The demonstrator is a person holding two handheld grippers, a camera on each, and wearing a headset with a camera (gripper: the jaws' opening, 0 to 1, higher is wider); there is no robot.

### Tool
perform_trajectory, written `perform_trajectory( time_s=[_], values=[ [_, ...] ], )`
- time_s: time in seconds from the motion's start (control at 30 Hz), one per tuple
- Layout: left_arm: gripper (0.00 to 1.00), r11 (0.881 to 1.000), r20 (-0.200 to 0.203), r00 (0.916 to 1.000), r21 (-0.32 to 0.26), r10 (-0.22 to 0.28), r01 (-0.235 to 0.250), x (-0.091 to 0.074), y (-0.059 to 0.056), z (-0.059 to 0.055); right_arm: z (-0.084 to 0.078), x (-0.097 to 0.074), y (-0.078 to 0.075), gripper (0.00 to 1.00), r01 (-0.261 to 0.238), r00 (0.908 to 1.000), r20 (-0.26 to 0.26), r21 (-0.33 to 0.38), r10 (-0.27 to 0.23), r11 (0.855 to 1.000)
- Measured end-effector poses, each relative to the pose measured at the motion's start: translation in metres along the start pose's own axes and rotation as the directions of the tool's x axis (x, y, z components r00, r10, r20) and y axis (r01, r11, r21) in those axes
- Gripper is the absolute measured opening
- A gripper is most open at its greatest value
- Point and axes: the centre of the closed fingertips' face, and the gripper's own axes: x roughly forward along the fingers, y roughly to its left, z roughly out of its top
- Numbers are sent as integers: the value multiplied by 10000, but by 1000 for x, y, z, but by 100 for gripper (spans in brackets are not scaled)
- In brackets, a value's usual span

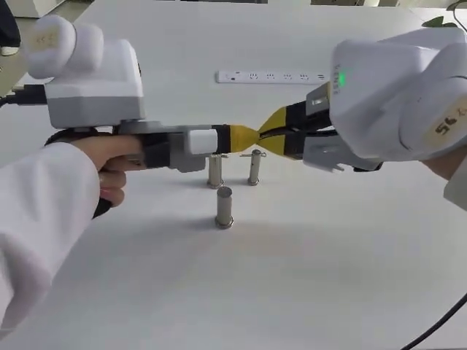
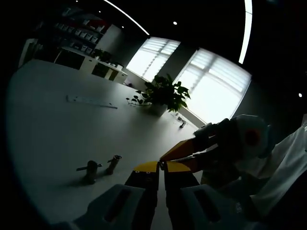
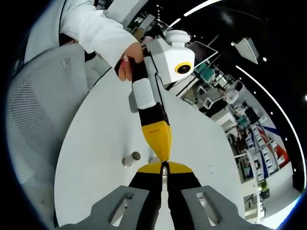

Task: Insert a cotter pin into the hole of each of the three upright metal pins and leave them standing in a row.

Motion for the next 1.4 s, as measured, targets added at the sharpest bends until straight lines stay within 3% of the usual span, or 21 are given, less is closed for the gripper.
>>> perform_trajectory(
  time_s=[0.23,0.3,0.33,0.43,0.57,0.67,0.73,0.8,0.83,0.87,0.9,0.93,1.07,1.1,1.17,1.2,1.23,1.3,1.4],
  values=[
    [1,9945,-264,9996,-1045,-26,-2,-1,0,-6,2,-1,5,0,-79,9999,-91,-278,76,9996],
    [0,9744,-456,9988,-2248,-153,47,-1,-1,-10,1,-1,8,0,-176,9997,-146,-362,171,9992],
    [0,9748,-433,9989,-2231,-177,76,-1,0,-11,1,-2,9,0,-205,9997,-175,-415,198,9989],
    [0,9843,-300,9994,-1764,-150,94,-1,-1,-11,2,-2,11,0,-207,9997,-155,-433,200,9988],
    [0,9873,-473,9988,-1589,-140,63,-1,-2,-16,0,-2,18,0,-608,9981,-141,-294,604,9977],
    [0,9911,-614,9980,-1330,-141,58,-2,-2,-19,-6,-1,15,14,-561,9982,-199,-22,561,9984],
    [0,9973,-843,9964,-732,-41,-21,-4,-2,-22,-14,-2,17,20,-763,9963,-365,538,783,9956],
    [0,9998,-1032,9947,-216,-19,-3,-6,-2,-25,-27,-2,25,25,-1249,9884,-691,1375,1353,9826],
    [0,9999,-1157,9933,133,8,8,-7,-2,-27,-30,-1,30,28,-1517,9840,-669,1695,1650,9738],
    [0,9956,-1228,9923,931,168,-54,-8,0,-27,-34,-1,37,32,-1888,9765,-589,2298,2073,9547],
    [0,9922,-1212,9924,1245,235,-83,-8,0,-26,-33,0,40,34,-2037,9749,-348,2608,2200,9437],
    [0,9729,-1264,9917,2313,237,62,-9,-3,-26,-31,0,47,34,-2513,9650,23,2942,2622,9221],
    [0,9383,-1086,9940,3418,-161,526,-12,-16,-23,-26,-1,62,29,-3156,9476,801,3872,3094,8663],
    [0,9196,-1157,9930,3872,-230,664,-13,-19,-23,-25,-1,62,29,-3172,9475,911,3923,3067,8634],
    [0,8826,-1267,9910,4597,-439,979,-15,-24,-24,-21,0,66,28,-3355,9416,1278,4363,3116,8349],
    [0,8671,-1273,9909,4877,-443,1014,-15,-25,-24,-19,0,65,28,-3346,9422,1422,4456,3034,8303],
    [0,8427,-1436,9881,5241,-550,1231,-16,-27,-26,-17,-1,64,26,-3389,9408,1565,4569,3007,8224],
    [0,8119,-1657,9835,5630,-722,1544,-17,-30,-29,-15,-2,64,24,-3424,9395,1693,4688,2976,8143],
    [0,7974,-2020,9753,5723,-893,1915,-16,-31,-38,-10,-4,63,25,-3487,9371,1897,4739,2929,8086]
  ],
)
